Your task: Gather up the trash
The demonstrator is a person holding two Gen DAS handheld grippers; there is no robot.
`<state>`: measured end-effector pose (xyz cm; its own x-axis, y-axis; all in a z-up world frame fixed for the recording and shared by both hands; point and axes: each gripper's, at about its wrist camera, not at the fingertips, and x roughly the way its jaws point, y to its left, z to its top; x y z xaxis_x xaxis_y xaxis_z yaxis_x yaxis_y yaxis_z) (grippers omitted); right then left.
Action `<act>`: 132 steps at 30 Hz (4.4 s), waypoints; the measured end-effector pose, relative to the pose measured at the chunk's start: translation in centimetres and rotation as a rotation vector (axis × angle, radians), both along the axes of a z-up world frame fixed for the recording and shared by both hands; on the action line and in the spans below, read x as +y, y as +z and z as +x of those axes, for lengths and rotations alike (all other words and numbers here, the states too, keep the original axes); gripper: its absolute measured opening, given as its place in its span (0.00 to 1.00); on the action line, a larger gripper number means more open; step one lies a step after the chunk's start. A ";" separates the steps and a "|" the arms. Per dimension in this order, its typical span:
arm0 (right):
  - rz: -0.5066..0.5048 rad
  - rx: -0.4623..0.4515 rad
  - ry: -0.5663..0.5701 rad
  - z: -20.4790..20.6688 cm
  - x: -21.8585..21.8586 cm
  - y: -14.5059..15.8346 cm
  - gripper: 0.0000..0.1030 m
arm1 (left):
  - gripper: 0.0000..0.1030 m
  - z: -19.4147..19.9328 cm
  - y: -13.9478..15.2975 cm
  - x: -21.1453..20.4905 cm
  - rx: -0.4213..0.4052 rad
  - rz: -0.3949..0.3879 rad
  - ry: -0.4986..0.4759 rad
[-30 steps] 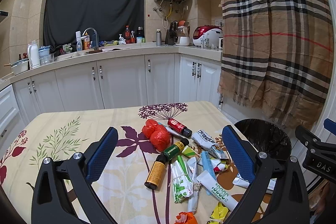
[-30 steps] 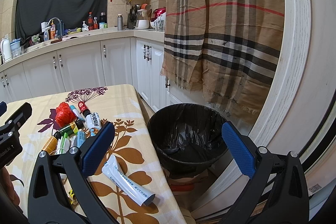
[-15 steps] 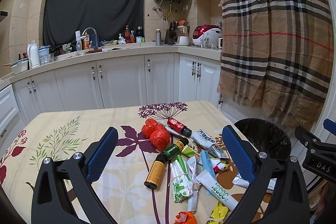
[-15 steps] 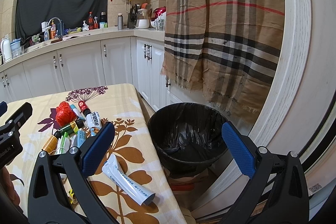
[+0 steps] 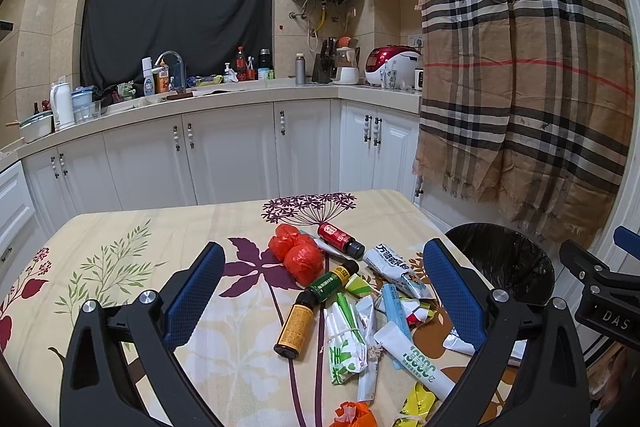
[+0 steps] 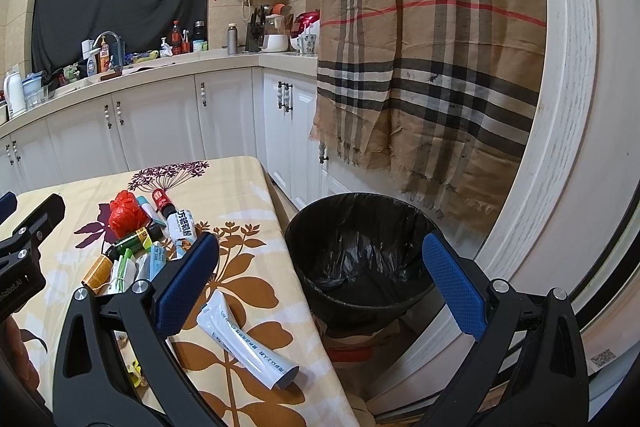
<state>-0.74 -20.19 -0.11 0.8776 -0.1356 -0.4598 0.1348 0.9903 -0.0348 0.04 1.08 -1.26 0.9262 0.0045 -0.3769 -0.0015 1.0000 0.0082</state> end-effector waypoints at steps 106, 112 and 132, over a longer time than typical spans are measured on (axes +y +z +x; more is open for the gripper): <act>-0.004 0.119 0.185 -0.6 1.1 -4.7 0.09 | 0.23 -2.6 -2.1 -1.6 0.144 0.070 -0.090; -0.018 0.078 0.113 2.8 -1.5 -3.4 0.09 | 0.23 1.6 -0.1 -5.5 0.091 0.079 -0.159; 0.028 0.161 -0.062 14.5 -10.3 -7.6 0.15 | 0.24 16.5 -3.7 -18.3 0.221 0.186 -0.305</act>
